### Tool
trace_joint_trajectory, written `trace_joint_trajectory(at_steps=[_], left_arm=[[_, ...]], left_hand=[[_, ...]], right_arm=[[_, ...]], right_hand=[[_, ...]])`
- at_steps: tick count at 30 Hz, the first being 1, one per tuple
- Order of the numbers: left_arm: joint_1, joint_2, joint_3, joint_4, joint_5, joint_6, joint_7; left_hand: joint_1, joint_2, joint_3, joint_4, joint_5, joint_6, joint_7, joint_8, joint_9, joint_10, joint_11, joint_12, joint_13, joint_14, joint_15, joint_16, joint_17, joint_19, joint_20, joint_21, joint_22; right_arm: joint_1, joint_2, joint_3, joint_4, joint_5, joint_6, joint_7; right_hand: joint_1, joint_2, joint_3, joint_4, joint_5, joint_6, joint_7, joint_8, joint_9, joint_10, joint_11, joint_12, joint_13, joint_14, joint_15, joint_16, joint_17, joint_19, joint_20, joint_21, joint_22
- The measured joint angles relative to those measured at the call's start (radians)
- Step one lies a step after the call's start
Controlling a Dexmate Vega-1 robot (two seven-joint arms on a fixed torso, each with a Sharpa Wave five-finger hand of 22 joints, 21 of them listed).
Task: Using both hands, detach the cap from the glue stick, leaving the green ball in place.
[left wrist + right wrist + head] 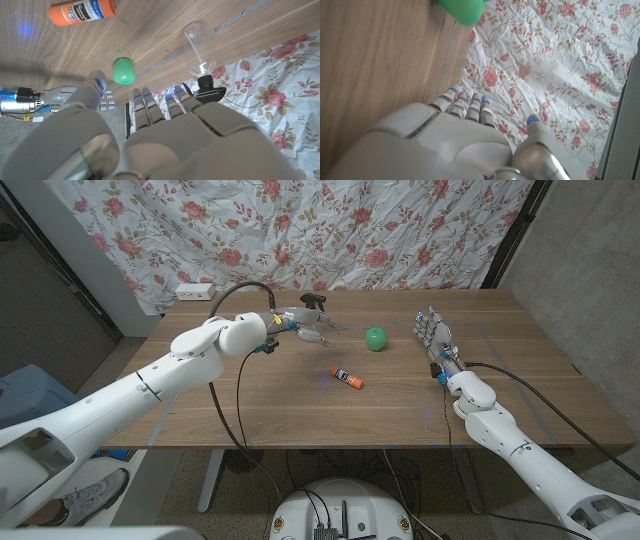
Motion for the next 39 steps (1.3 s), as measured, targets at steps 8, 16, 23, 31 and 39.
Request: trace_joint_trajectory(at_steps=[8, 16, 23, 31, 39], left_arm=[[-0.021, -0.034, 0.028, 0.012, 0.075, -0.008, -0.042], [-0.034, -0.065, 0.059, 0.02, 0.137, -0.008, -0.069], [-0.039, -0.089, 0.085, 0.024, 0.213, -0.011, -0.085], [-0.033, -0.112, 0.107, 0.028, 0.293, -0.009, -0.093], [-0.021, -0.13, 0.124, 0.038, 0.354, -0.01, -0.092]], left_hand=[[0.03, -0.019, -0.004, 0.004, 0.0, 0.007, -0.007, 0.003, 0.0, 0.011, -0.003, -0.005, 0.0, 0.007, 0.0, 0.0, 0.0, -0.009, -0.001, 0.0, 0.0], [0.059, -0.04, -0.005, 0.005, -0.008, 0.001, -0.013, 0.003, 0.0, 0.011, -0.003, -0.012, 0.0, 0.007, 0.0, 0.0, 0.0, -0.027, -0.002, 0.0, 0.0], [0.072, -0.046, -0.012, 0.004, -0.008, 0.001, -0.013, 0.003, 0.0, 0.007, -0.007, -0.012, 0.0, 0.007, 0.0, 0.0, 0.0, -0.027, -0.002, 0.0, 0.0], [0.089, -0.063, -0.016, 0.008, -0.012, -0.003, -0.017, -0.004, 0.0, 0.007, -0.007, -0.016, 0.0, 0.007, 0.0, 0.0, 0.0, -0.027, -0.002, 0.0, 0.0], [0.103, -0.077, -0.03, 0.008, -0.016, -0.013, -0.027, -0.004, 0.0, 0.007, -0.007, -0.015, 0.0, 0.007, 0.0, 0.0, 0.0, -0.027, -0.002, 0.0, 0.0]], right_arm=[[-0.006, -0.002, 0.002, -0.006, 0.0, -0.003, -0.006], [-0.004, -0.001, 0.002, -0.006, 0.001, -0.005, -0.007], [-0.001, -0.001, 0.003, -0.002, 0.001, -0.009, -0.011], [0.0, -0.002, 0.005, -0.001, 0.002, -0.015, -0.013], [0.001, -0.007, 0.007, -0.002, 0.007, -0.024, -0.013]], right_hand=[[0.0, 0.0, 0.0, 0.0, 0.0, 0.0, 0.0, 0.0, 0.0, 0.0, 0.0, 0.0, 0.0, 0.0, 0.0, 0.0, -0.005, 0.0, 0.0, 0.0, 0.0], [0.0, 0.0, 0.004, -0.004, 0.0, 0.0, 0.0, 0.0, 0.0, 0.0, 0.0, 0.0, 0.0, 0.0, 0.0, 0.0, -0.005, 0.0, 0.0, 0.0, 0.0], [0.0, 0.0, 0.004, -0.004, 0.0, 0.0, 0.0, 0.0, 0.0, 0.0, 0.0, 0.0, 0.0, 0.0, 0.0, 0.0, -0.005, 0.0, 0.0, 0.0, 0.0], [0.0, 0.0, 0.004, -0.004, 0.0, 0.0, 0.0, 0.0, 0.0, 0.0, 0.0, 0.0, 0.0, 0.0, 0.0, 0.004, -0.009, 0.0, 0.0, 0.0, 0.0], [0.0, 0.0, 0.009, -0.008, 0.0, 0.0, 0.0, 0.0, 0.0, 0.0, 0.0, 0.0, 0.0, -0.004, 0.004, 0.004, -0.009, -0.004, 0.004, 0.004, 0.0]])
